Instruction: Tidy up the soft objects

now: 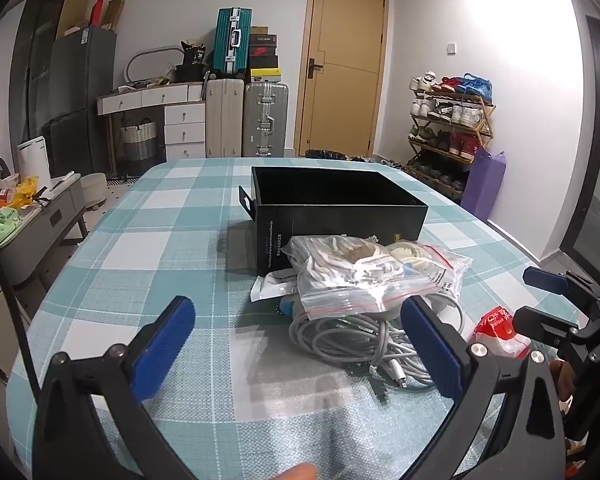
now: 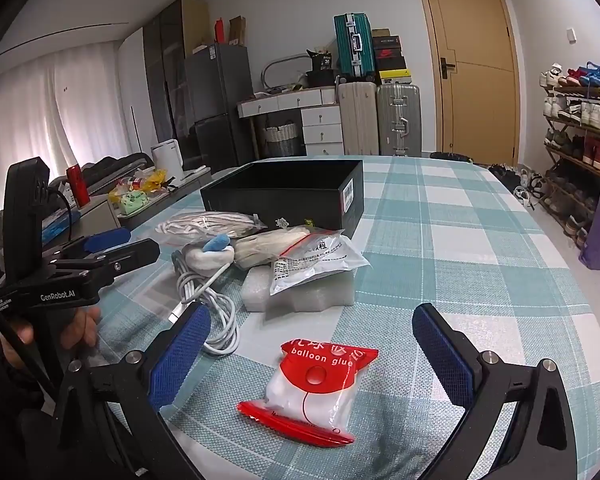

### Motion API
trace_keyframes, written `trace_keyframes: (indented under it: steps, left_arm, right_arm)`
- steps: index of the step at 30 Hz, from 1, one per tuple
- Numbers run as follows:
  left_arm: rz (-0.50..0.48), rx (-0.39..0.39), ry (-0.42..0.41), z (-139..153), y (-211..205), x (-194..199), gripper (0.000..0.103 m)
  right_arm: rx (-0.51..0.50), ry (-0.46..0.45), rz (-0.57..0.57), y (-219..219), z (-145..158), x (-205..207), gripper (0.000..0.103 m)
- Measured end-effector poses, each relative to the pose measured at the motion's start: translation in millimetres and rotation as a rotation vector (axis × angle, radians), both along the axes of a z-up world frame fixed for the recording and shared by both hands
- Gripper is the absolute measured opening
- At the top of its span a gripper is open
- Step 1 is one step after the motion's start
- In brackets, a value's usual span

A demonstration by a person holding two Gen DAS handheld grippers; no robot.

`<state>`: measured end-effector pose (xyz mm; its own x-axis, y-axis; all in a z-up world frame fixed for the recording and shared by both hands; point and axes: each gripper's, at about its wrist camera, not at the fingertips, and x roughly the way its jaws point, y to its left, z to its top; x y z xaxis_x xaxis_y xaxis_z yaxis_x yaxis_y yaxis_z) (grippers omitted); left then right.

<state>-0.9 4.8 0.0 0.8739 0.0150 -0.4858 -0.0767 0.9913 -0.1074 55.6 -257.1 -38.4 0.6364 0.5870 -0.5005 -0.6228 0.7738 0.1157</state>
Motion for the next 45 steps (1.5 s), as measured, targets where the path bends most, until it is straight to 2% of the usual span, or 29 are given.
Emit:
trace_keyframes:
  steps: [45]
  left_arm:
    - [0.0,0.007,-0.001,-0.3,-0.3,0.0,0.103]
  right_arm:
    - [-0.016,-0.009,-0.009,1.3,0.1,-0.9,0.103]
